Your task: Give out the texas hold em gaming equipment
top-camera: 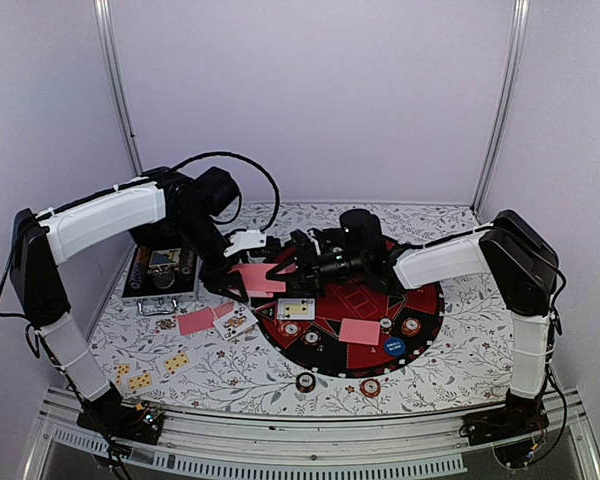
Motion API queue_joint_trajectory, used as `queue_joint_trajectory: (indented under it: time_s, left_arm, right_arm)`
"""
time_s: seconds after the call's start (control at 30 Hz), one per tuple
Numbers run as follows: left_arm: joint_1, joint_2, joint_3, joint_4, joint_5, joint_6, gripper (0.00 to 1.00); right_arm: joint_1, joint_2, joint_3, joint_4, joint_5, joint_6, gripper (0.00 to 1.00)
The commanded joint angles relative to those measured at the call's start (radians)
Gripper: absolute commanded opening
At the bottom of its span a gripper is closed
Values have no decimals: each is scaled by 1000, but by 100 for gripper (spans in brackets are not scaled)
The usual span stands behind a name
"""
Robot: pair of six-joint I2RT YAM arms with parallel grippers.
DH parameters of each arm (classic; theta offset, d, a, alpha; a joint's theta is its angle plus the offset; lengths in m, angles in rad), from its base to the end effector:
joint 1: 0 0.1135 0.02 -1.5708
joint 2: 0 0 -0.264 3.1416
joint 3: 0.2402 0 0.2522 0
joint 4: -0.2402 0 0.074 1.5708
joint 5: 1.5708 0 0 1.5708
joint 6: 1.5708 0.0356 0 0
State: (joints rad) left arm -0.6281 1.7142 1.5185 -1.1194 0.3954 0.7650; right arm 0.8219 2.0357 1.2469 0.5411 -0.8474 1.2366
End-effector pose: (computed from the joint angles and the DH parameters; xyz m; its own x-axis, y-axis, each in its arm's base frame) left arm 0.2644 -0.2089 0.2826 -0.1346 0.8876 -0.4405 0.9902 0.1036 -0.0937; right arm 0.2856 0.3464 0.1940 -0.9801 -0.1360 -0.1444 -0.1636 0.1429 0.9761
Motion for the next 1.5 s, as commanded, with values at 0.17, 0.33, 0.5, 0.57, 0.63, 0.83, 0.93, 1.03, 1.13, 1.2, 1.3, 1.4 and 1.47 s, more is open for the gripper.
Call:
queue_joint_trajectory:
  time_s: [0.17, 0.33, 0.5, 0.57, 0.63, 0.83, 0.93, 1.03, 1.13, 1.2, 1.3, 1.4, 1.47]
  left_arm:
    - [6, -9, 26, 3, 18, 0, 35]
    - [7, -8, 22, 2, 14, 0, 35]
    - [6, -7, 19, 3, 9, 0, 35]
    - [7, -6, 16, 5, 7, 0, 35]
    - [7, -5, 14, 4, 7, 0, 35]
    - [7, -6, 14, 4, 7, 3, 35]
    - [7, -8, 14, 3, 8, 2, 35]
    - [7, -8, 14, 1, 9, 2, 35]
    - [6, -9, 14, 2, 11, 2, 34]
    - [7, -9, 14, 2, 11, 2, 35]
    - [7, -8, 17, 1, 11, 2, 35]
    - [7, -3, 24, 1, 10, 0, 34]
    - [6, -3, 27, 1, 9, -2, 35]
  right_arm:
    - [-33, -67, -66, -44, 5, -24, 25]
    - [-50, -102, -90, -51, 1, -32, 16]
    - [-60, -124, -104, -48, -8, -30, 5]
    - [-61, -130, -107, -45, -10, -27, 5]
    - [-63, -134, -104, -43, -21, -23, 15]
    - [-68, -161, -134, -31, -20, -19, 52]
    - [-73, -180, -160, -28, -10, -16, 52]
    - [-75, -188, -179, -14, 1, -6, 50]
    - [-75, -197, -184, 14, 8, 8, 49]
    - [-71, -195, -179, 43, 4, 24, 49]
    - [-55, -169, -144, 61, -13, 41, 49]
    - [-33, -130, -111, 72, -24, 51, 47]
    - [-20, -108, -88, 84, -35, 59, 45]
